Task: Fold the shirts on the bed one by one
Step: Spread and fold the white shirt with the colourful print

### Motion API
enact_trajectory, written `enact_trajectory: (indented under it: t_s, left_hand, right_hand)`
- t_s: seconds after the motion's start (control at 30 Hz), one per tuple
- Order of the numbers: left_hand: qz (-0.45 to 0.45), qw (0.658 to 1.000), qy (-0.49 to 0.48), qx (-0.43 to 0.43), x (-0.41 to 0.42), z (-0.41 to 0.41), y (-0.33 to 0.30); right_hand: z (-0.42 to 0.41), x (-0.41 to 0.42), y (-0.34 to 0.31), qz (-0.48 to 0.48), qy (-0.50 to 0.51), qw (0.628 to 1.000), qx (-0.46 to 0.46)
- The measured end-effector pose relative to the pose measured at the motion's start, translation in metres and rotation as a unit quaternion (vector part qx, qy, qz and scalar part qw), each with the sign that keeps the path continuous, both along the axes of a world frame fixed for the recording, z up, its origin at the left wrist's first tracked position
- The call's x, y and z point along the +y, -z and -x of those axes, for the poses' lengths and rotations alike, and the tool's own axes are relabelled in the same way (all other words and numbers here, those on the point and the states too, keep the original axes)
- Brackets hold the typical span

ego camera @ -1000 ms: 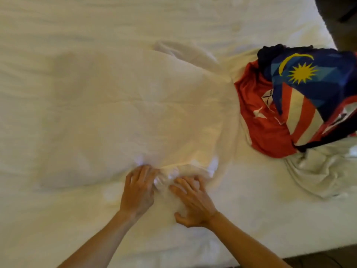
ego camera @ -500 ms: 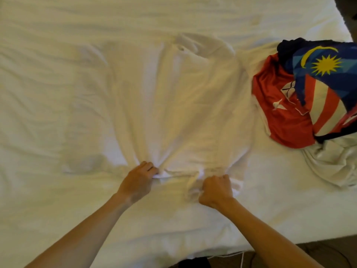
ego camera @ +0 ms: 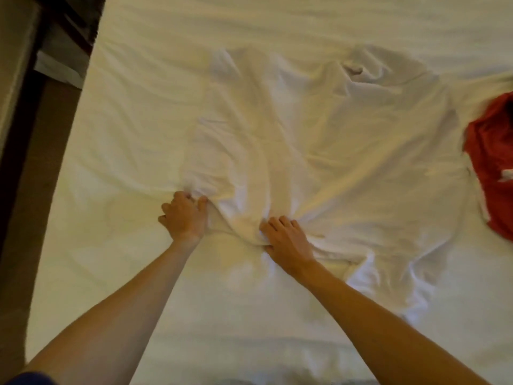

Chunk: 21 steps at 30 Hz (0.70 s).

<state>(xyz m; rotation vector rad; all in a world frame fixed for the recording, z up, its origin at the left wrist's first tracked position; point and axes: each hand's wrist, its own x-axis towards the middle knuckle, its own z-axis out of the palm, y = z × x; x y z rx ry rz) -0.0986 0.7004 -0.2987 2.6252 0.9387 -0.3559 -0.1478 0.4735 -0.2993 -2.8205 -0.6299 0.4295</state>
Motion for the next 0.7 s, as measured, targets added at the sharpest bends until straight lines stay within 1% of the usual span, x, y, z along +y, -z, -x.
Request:
enact_trajectory:
  t_s: [0.1,0.13,0.17,0.23,0.33,0.37,0.4,0.43,0.47,0.5,0.53,0.57,0.6,0.63,0.7]
  left_hand:
    - [-0.028,0.999,0.031,-0.005,0.01,0.002,-0.002]
    - [-0.008,1.0,0.023,-0.012,0.013,0.004,-0.002]
    - [0.032,0.999,0.01,-0.019,0.017,0.005,-0.002]
    - [0.089,0.996,0.005,-0.009,0.025,0.005,-0.005]
    - [0.069,0.997,0.011,-0.019,0.042,0.017,-0.017]
    - [0.061,0.998,0.0,-0.018,0.05,0.028,-0.021]
    - [0.052,0.999,-0.009,0.001,0.059,0.042,-0.025]
    - [0.044,0.998,-0.017,0.049,0.068,0.057,-0.028]
    - [0.034,0.993,-0.02,0.113,0.077,0.071,-0.032]
    - [0.025,0.983,-0.018,0.181,0.085,0.081,-0.036]
    - [0.019,0.971,-0.019,0.236,0.094,0.085,-0.04]
    - [0.024,0.963,-0.031,0.265,0.1,0.08,-0.044]
    - [0.039,0.961,-0.048,0.271,0.105,0.067,-0.046]
    - [0.065,0.961,-0.067,0.258,0.108,0.048,-0.047]
    - [0.129,0.966,-0.104,0.197,0.107,-0.006,-0.045]
  right_hand:
    - [-0.004,0.012,0.004,-0.055,0.054,0.997,-0.019]
    - [-0.004,0.016,0.005,-0.069,0.066,0.995,-0.017]
    - [-0.002,0.02,0.006,-0.084,0.071,0.994,-0.016]
    - [0.002,0.027,0.005,-0.118,0.071,0.99,-0.01]
    - [0.008,0.044,-0.004,-0.144,0.082,0.986,0.011]
    - [0.012,0.051,-0.007,-0.151,0.073,0.986,0.013]
    - [0.017,0.057,-0.011,-0.161,0.055,0.985,0.015]
    - [0.023,0.063,-0.014,-0.172,0.023,0.984,0.039]
    - [0.027,0.069,-0.016,-0.177,-0.026,0.979,0.099]
    - [0.028,0.074,-0.02,-0.169,-0.086,0.965,0.179]
    - [0.025,0.078,-0.022,-0.153,-0.142,0.943,0.26]
    - [0.019,0.08,-0.023,-0.138,-0.177,0.922,0.317]
    - [0.007,0.079,-0.024,-0.137,-0.181,0.913,0.34]
    - [-0.01,0.078,-0.026,-0.153,-0.158,0.916,0.334]
    - [-0.058,0.07,-0.025,-0.202,-0.074,0.943,0.254]
